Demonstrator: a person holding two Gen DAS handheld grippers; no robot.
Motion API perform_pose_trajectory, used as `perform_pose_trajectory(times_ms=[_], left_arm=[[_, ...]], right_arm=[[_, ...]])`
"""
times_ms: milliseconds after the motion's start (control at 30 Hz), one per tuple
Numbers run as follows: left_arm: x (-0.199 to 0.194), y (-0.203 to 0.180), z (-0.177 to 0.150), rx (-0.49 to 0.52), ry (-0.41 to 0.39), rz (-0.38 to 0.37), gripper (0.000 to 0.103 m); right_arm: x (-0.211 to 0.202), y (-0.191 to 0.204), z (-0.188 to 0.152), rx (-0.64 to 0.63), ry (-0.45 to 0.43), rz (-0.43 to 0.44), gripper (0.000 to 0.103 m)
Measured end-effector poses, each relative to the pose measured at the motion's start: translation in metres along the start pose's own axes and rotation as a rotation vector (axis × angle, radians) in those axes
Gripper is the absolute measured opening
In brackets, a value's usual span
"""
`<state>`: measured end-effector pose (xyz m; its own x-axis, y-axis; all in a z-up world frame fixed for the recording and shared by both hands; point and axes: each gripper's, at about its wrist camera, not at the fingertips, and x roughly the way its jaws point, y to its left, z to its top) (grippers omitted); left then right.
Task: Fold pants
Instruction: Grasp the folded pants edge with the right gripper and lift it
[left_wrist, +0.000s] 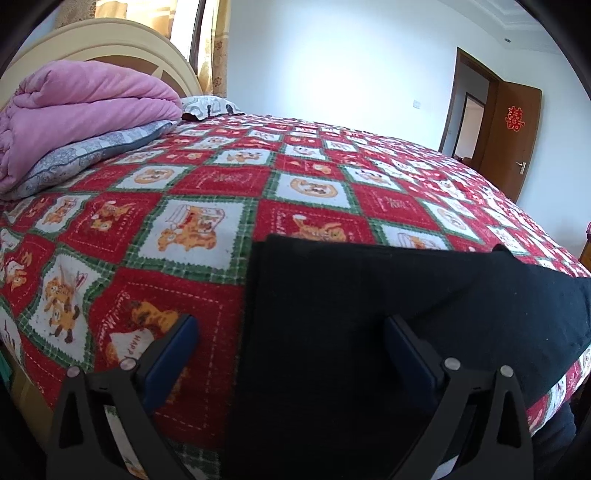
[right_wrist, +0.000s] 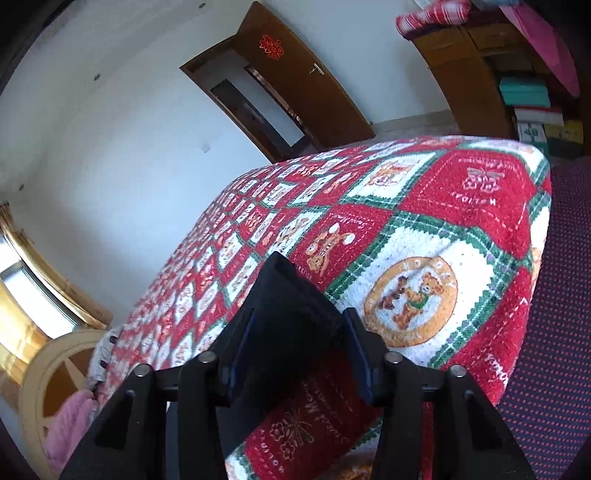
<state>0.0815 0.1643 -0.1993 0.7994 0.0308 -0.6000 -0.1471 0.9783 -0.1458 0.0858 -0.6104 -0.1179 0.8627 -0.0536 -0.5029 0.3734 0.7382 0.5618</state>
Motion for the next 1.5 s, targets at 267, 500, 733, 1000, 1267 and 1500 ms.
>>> perform_pose_trajectory(times_ms=[267,500,733,1000,1267,1500], left_arm=[[0.000,-0.001,-0.001,0.004,-0.003,0.005,0.103],[-0.001,0.005,-0.002,-0.009,-0.011,0.009,0.103],[0.000,0.007,-0.005,-0.013,-0.019,-0.010,0.103],[0.000,0.008,-0.006,-0.014,-0.020,-0.011,0.103],[0.000,0.008,-0.006,-0.015,-0.024,-0.012,0.103],[-0.001,0.008,-0.007,-0.015,-0.023,-0.012,0.103]], right_arm=[[0.009,0.032,-0.010,-0.236,-0.010,-0.185,0.029],[0.011,0.049,-0.019,-0.390,-0.025,-0.280,0.020],[0.011,0.055,-0.025,-0.433,-0.040,-0.305,0.013],[0.009,0.072,-0.032,-0.506,-0.074,-0.303,0.011],[0.004,0.086,-0.039,-0.550,-0.105,-0.275,0.011],[-0.009,0.093,-0.040,-0.553,-0.148,-0.210,0.011]])
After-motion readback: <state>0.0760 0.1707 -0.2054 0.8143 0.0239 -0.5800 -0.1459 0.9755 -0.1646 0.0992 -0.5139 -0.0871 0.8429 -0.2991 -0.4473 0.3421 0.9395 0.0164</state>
